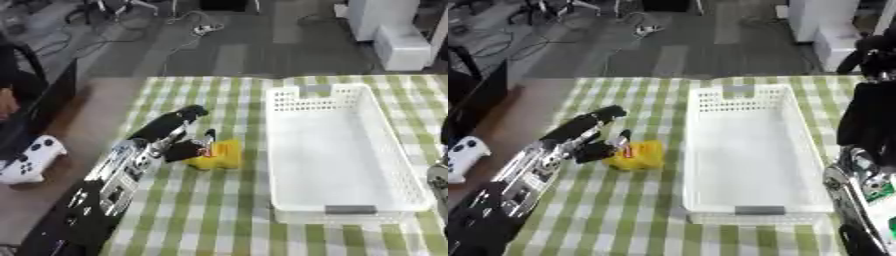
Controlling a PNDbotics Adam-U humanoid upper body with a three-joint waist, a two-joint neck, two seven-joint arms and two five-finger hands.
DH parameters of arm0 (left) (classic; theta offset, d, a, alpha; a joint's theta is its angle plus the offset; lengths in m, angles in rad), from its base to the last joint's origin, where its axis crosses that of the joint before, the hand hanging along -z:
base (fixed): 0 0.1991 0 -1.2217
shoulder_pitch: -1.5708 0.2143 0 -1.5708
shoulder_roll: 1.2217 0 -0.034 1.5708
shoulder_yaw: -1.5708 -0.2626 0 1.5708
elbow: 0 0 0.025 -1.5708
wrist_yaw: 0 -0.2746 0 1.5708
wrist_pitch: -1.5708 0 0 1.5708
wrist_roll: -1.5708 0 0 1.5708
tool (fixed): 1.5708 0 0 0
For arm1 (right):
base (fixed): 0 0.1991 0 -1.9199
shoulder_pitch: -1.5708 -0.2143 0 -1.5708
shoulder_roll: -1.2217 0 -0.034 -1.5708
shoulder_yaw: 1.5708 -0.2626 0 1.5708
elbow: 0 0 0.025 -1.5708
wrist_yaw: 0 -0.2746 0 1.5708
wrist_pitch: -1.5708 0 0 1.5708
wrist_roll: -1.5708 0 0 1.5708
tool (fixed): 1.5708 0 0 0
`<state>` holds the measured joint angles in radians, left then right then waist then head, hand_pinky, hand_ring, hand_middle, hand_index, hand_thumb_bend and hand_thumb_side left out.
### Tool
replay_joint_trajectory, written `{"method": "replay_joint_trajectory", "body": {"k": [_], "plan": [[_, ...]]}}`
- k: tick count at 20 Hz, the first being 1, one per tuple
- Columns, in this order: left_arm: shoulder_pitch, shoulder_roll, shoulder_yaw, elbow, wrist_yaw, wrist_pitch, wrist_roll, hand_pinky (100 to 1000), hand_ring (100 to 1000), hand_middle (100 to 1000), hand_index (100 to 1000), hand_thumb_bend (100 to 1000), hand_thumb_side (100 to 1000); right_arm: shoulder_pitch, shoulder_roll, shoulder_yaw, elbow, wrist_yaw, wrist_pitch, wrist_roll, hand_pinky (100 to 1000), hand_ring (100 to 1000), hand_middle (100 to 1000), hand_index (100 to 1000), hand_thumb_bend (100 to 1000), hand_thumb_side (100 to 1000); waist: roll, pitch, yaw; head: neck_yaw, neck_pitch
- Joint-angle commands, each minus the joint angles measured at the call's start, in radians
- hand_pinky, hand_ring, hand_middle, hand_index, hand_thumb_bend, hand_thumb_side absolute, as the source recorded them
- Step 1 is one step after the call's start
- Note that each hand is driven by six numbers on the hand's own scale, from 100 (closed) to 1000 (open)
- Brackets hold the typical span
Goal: Pick up objects on the table and place them in the box.
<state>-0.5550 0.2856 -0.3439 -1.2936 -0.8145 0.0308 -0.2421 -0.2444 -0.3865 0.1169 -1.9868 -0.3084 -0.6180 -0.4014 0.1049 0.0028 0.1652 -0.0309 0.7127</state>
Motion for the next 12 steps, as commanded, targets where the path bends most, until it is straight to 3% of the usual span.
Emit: {"method": "replay_joint_trajectory", "body": {"k": [1,12], "plan": [[-0.016,-0.003,0.002,0.019,-0.020,-0.001,0.000,1000,941,1000,1000,100,1000,-0.018,-0.005,-0.004,-0.013,-0.003,0.002,0.003,310,505,541,648,100,776,-0.003,-0.007,-0.001,0.011,-0.001],[-0.001,-0.027,0.002,0.087,-0.048,-0.024,0.017,1000,969,1000,1000,100,1000,-0.022,-0.004,-0.004,-0.013,-0.002,0.004,0.002,310,505,541,647,100,777,-0.003,-0.004,-0.004,0.013,0.008]]}}
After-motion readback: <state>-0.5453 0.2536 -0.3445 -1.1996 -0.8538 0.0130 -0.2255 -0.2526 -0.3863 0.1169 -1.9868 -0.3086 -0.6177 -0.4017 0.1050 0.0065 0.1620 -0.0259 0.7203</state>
